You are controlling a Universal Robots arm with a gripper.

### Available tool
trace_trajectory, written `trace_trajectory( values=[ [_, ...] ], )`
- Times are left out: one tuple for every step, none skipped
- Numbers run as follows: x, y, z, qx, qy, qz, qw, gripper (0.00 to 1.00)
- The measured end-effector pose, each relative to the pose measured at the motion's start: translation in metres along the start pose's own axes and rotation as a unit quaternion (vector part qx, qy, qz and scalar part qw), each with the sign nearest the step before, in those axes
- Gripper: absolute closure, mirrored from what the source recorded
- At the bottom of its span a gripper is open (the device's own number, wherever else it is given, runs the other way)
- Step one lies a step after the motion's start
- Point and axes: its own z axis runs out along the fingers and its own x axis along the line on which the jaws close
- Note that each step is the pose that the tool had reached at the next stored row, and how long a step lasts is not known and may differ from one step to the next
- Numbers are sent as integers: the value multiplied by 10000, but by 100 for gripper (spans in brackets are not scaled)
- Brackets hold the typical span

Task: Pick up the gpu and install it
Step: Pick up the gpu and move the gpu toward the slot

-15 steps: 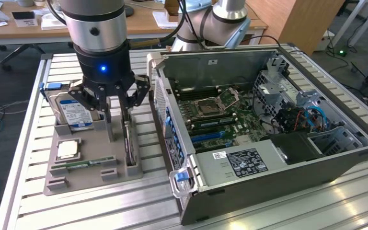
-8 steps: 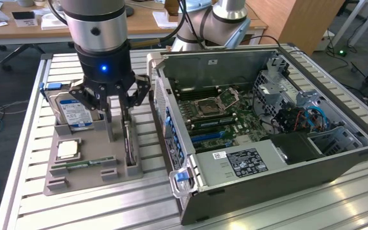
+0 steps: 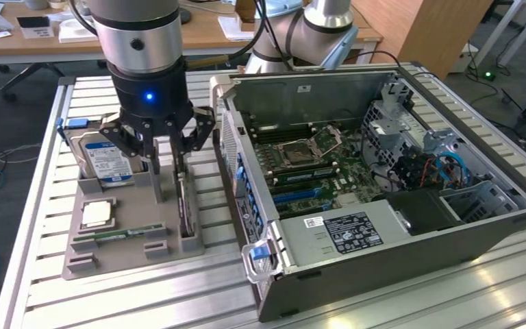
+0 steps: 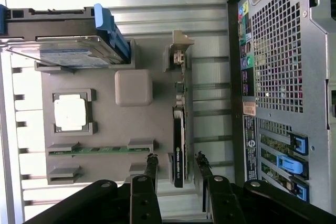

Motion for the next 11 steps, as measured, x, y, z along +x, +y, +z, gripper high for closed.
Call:
trace_trajectory(
  values=[
    [0, 1, 4, 0, -1, 0, 10000, 58],
    [0, 0, 13, -1, -1, 0, 10000, 58],
    [1, 0, 26, 0, 0, 0, 10000, 58],
    [1, -1, 40, 0, 0, 0, 10000, 58],
    [1, -1, 56, 0, 0, 0, 10000, 58],
    [1, -2, 71, 0, 0, 0, 10000, 58],
    [2, -3, 84, 0, 0, 0, 10000, 58],
    [2, -3, 96, 0, 0, 0, 10000, 58],
    [2, -4, 107, 0, 0, 0, 10000, 58],
    [3, -4, 117, -1, 0, 0, 10000, 58],
    [3, -4, 127, 0, -1, 1, 10000, 58]
  ],
)
